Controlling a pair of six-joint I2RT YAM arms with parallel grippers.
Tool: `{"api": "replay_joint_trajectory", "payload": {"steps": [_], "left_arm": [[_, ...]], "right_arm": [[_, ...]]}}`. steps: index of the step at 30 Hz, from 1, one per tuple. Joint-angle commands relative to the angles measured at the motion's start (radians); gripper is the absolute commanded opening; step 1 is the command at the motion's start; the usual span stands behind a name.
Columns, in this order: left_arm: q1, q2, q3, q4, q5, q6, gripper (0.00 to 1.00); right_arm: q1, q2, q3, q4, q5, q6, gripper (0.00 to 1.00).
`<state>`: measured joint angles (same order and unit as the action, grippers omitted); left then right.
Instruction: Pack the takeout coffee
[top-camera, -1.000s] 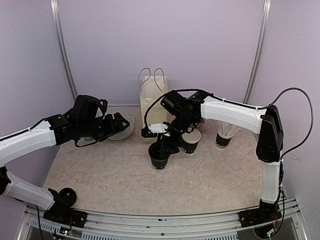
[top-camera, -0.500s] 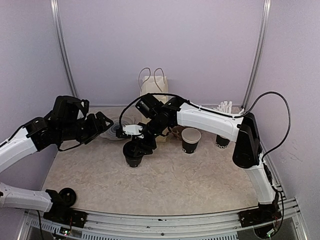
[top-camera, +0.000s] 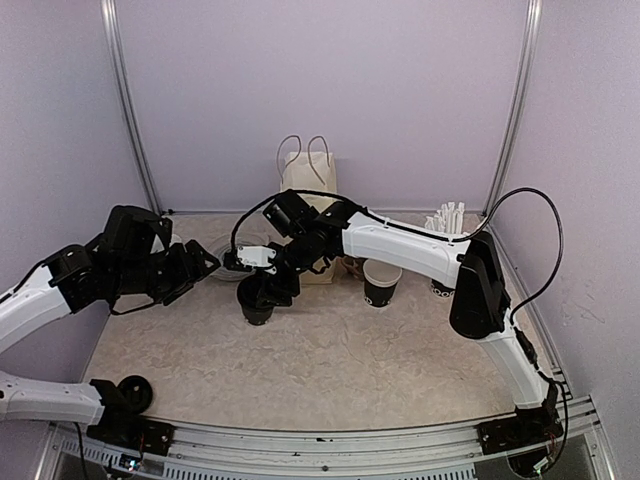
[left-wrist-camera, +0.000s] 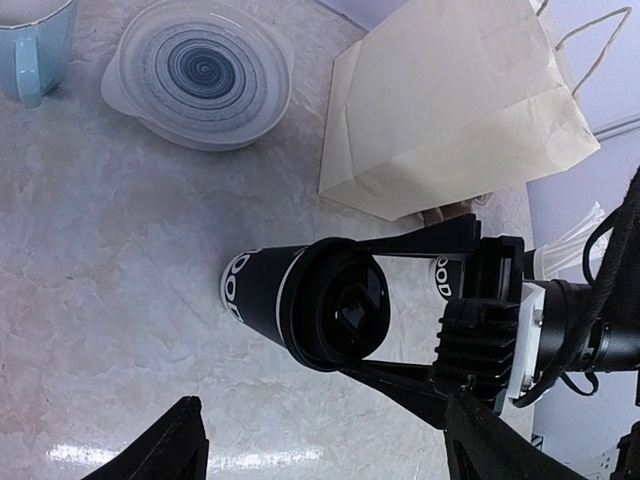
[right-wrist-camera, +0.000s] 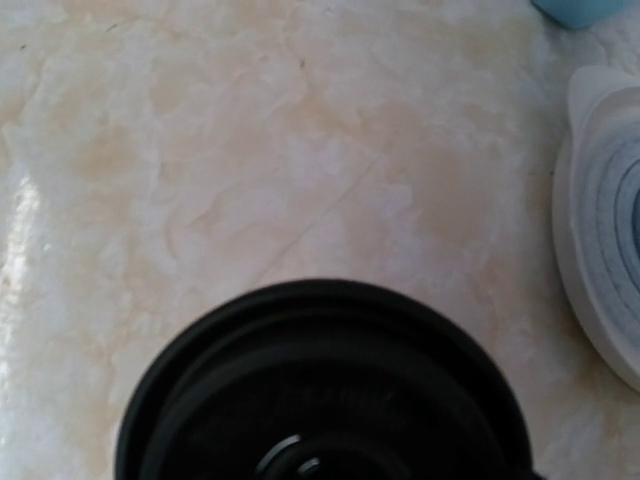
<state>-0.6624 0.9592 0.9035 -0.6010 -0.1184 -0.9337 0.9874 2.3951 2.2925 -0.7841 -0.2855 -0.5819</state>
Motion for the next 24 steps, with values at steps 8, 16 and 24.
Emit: {"api": "replay_joint_trajectory", "payload": {"steps": [8,16,24], "left_arm": [[0.000,0.026,-0.021,0.031,0.027,0.028,0.80],[0.001,0.090,-0.015,0.056,0.003,0.060,0.77],[0.006,0.162,0.002,0.047,-0.006,0.081,0.75]], "right_arm": [[0.001,-0.003,0.082,0.029,0.015,0.009,0.87],[-0.027,-0.148,-0.059,-0.017,-0.002,-0.050,0.85],[-0.171,-0.409,-0.456,-0.075,-0.008,-0.091,0.76]]}}
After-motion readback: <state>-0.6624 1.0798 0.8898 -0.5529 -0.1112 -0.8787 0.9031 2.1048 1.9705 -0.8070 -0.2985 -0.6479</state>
